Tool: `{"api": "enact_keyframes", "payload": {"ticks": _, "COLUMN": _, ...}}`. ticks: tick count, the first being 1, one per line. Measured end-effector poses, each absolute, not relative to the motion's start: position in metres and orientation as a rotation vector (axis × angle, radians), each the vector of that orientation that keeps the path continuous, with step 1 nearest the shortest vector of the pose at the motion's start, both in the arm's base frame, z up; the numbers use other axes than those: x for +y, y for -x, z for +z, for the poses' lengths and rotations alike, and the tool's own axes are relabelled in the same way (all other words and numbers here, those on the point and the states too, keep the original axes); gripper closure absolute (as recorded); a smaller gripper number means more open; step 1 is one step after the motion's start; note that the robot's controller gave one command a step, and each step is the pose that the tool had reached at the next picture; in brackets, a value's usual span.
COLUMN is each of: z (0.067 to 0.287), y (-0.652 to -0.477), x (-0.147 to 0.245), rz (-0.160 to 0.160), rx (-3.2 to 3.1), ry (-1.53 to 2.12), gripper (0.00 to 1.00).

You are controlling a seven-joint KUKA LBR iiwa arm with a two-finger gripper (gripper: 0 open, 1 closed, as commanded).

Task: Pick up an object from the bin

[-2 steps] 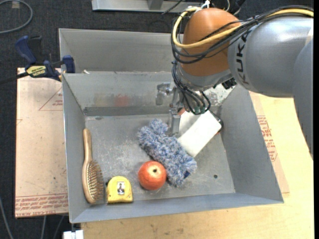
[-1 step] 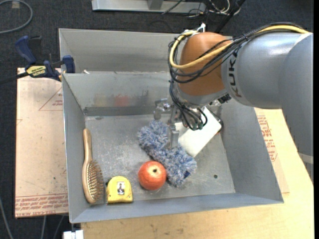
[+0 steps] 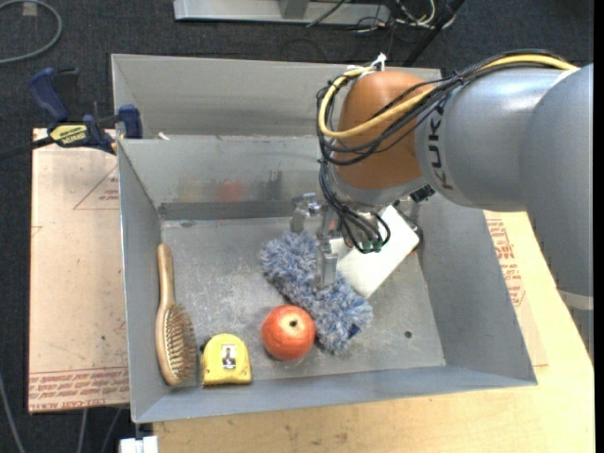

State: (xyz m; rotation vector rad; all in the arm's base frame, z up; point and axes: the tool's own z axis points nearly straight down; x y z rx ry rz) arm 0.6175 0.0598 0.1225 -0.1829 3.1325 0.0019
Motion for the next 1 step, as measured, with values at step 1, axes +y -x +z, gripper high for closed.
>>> {"api": "enact_keyframes", "payload": {"ticks": 1, "z": 0.0918, "y": -0.6335, "x": 0.0793, "rz": 0.006, "rx": 3.131, "ry": 0.082, "gripper": 1.00}}
